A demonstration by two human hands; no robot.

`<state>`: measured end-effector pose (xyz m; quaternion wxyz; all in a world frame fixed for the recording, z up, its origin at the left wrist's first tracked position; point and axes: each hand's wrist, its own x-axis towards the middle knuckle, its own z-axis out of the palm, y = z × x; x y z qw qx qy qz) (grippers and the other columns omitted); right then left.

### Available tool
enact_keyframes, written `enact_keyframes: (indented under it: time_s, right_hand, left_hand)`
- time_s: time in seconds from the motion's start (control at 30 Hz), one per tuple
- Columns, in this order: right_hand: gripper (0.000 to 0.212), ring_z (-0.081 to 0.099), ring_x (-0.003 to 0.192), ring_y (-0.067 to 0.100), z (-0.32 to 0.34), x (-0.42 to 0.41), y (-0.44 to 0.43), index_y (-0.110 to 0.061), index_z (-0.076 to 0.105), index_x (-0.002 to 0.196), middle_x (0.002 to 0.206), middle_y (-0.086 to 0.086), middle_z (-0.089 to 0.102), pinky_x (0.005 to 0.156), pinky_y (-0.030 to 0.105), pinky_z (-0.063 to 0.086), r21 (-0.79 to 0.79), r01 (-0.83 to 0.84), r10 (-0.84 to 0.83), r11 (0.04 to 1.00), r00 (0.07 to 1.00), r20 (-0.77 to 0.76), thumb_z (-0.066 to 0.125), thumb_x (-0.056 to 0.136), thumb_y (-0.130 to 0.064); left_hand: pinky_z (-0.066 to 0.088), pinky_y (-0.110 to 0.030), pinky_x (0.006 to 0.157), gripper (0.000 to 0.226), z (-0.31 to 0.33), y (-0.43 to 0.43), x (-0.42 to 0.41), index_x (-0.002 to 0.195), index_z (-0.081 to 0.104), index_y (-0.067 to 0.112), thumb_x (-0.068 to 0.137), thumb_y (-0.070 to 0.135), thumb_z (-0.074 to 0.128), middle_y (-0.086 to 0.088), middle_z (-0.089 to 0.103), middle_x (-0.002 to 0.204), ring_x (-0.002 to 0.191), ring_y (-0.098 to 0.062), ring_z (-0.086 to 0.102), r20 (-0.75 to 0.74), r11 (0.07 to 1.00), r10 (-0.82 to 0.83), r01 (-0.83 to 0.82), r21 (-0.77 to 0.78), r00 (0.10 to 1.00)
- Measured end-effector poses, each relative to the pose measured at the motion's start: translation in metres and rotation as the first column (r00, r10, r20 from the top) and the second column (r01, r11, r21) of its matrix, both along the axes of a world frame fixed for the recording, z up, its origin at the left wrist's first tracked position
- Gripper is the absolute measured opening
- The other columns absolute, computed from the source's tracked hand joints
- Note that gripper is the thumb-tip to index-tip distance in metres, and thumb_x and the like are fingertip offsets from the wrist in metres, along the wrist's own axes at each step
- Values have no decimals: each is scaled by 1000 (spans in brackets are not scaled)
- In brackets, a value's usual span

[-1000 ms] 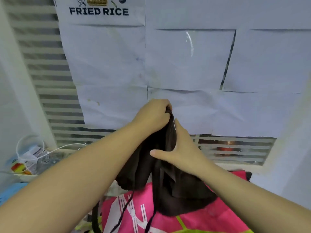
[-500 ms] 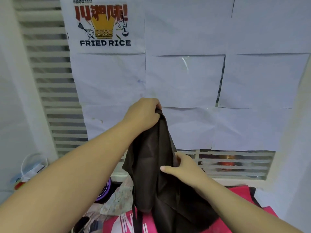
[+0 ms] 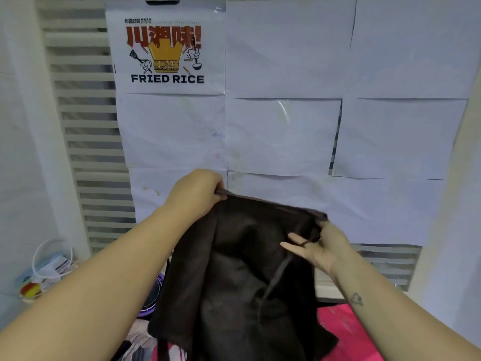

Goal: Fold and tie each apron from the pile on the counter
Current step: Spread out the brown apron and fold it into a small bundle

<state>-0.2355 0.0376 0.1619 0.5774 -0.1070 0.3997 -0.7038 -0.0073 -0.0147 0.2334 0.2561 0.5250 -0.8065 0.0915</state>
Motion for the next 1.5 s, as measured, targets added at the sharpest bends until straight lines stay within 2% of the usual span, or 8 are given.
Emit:
enact_keyframes:
  time_s: [0.2,0.37,0.53,0.83,0.97,1.13,1.37,1.5]
  right_hand:
    - [15,51,80,17,34,-6,24,-18,53,87,90,5,56,64,24,41,-360,341,-495,869,575,-651,43,95,-9]
    - [19,49,119,11,57,-6,51,-20,52,106,128,2,54,103,19,36,-552,427,-693,716,341,-635,47,94,-5]
    - [24,41,118,3,82,-2,81,-16,50,100,130,-1,45,87,-6,26,-695,443,-813,566,158,-561,46,89,4]
    - [19,44,121,16,137,7,127,2,54,98,133,11,44,95,1,27,-837,346,-868,423,-112,-484,47,81,6]
    - [22,46,120,17,172,-1,139,-3,54,94,123,1,46,110,48,30,-881,318,-880,351,-208,-426,43,75,-2]
    - [35,45,116,14,173,-5,117,-2,56,107,128,10,50,112,50,24,-793,330,-769,512,-236,-595,40,75,-3]
    - [30,49,112,28,18,-16,47,-6,59,103,124,13,52,113,48,24,-433,350,-420,831,-116,-900,43,77,-4]
    - [21,50,106,30,-82,-22,24,-7,58,94,116,14,56,95,31,32,-212,327,-213,921,-34,-976,46,79,0]
  left_hand:
    - [41,-33,77,16,-14,3,20,103,68,10,93,12,55,-7,51,95,98,-30,55,-200,996,-22,5,-86,980]
    - [32,-24,72,19,-9,19,36,102,67,9,93,8,50,-8,63,98,96,-26,55,-423,989,-91,32,-145,901]
    - [34,-5,56,20,14,47,35,85,59,16,99,22,46,5,56,71,64,-4,47,-500,976,-204,133,-174,841]
    - [30,-21,53,45,64,91,24,73,51,0,100,36,43,-12,51,66,64,-25,46,-483,955,-295,241,-173,824]
    - [48,-38,73,54,82,99,39,95,63,-2,96,48,44,-22,66,94,88,-36,60,-472,953,-286,298,-51,834]
    - [50,-35,73,52,61,93,46,90,66,0,95,49,48,-17,69,91,86,-30,65,-488,940,-203,309,145,849]
    - [35,-18,53,38,-90,62,37,72,61,20,98,43,47,2,63,73,66,-10,57,-322,800,-98,267,538,942]
    - [39,-26,75,32,-181,45,30,111,67,13,98,37,50,-11,68,107,104,-28,59,-268,713,-83,245,657,960]
